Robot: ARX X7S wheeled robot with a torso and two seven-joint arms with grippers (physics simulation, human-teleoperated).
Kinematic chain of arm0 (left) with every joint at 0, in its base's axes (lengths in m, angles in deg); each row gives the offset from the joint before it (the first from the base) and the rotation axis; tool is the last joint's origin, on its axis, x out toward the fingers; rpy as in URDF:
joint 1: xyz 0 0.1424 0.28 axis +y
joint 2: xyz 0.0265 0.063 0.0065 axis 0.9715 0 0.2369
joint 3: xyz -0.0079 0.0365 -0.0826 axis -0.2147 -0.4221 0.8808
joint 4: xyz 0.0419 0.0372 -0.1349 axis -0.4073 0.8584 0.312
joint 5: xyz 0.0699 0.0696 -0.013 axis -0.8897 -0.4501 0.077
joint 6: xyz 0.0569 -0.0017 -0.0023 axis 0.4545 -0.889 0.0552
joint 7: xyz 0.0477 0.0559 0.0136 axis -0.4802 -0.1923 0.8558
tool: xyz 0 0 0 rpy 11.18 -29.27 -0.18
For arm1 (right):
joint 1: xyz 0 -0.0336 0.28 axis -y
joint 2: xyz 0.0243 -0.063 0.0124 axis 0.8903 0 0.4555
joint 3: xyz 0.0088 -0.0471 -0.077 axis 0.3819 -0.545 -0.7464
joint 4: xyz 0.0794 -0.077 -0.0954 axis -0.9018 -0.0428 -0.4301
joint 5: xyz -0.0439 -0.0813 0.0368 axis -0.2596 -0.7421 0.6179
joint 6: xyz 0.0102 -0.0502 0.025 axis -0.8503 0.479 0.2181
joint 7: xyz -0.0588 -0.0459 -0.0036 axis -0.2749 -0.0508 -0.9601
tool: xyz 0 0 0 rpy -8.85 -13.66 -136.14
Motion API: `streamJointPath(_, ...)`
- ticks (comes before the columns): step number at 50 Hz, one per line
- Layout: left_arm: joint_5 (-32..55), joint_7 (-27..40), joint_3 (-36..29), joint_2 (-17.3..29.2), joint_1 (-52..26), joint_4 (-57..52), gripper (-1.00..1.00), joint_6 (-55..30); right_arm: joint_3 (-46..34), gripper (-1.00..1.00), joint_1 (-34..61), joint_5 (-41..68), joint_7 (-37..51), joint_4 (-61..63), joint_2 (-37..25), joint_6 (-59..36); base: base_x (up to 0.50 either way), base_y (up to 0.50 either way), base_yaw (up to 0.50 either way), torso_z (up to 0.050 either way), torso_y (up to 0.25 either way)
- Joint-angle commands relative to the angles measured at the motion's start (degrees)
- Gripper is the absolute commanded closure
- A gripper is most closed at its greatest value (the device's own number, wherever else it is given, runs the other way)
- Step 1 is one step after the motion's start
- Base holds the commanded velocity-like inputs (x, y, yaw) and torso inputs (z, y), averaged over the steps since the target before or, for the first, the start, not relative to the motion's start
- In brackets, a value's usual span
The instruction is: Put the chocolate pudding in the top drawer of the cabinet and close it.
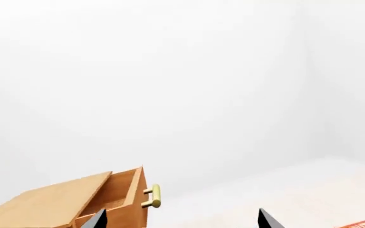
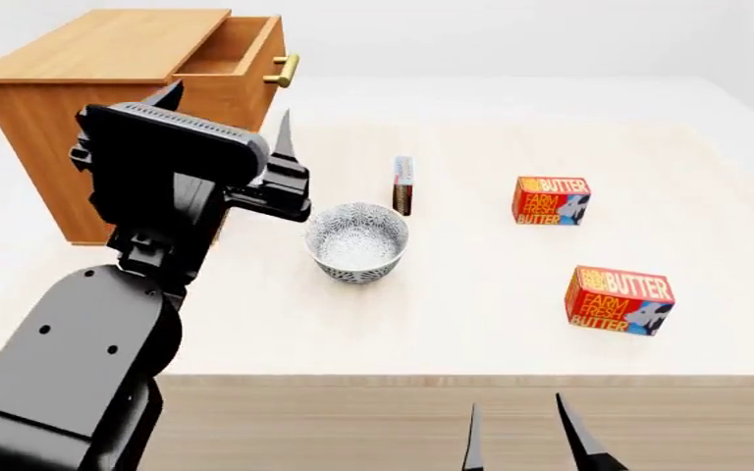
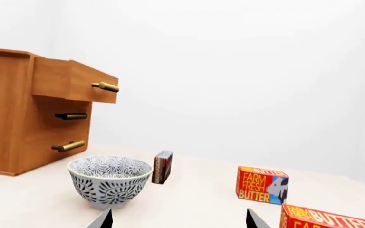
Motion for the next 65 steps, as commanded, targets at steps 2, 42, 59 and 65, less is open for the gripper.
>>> streamJointPath(2, 1.7, 0.5, 1.5, -0.6, -6.8, -2.8, -1.00, -5.8, -0.2, -1.00, -0.1, 0.5, 0.2, 0.8, -0.4, -0.2, 0.00, 0.00, 0.00, 0.000, 0.000)
streamJointPath(42, 0.7, 2.6, 0.7, 0.6, -7.1, -2.9, -1.00, -4.3, -0.5, -1.00, -2.2, 0.5, 1.6, 2.3, -2.0, 2.2, 0.12, 0.00, 0.00, 0.000, 0.000)
streamJointPath(59, 0.6, 3.1, 0.4, 1.0, -6.8, -2.6, -1.00, -3.8, -1.1, -1.00, -1.8, 0.6, 1.8, 1.9, -2.2, 2.4, 0.14, 0.00, 0.00, 0.000, 0.000)
streamJointPath(65, 0.4, 3.3, -0.1, 1.3, -6.5, -2.6, -1.00, -3.3, -1.3, -1.00, -1.8, 0.8, 1.8, 1.7, -2.4, 2.5, 0.14, 0.00, 0.00, 0.000, 0.000)
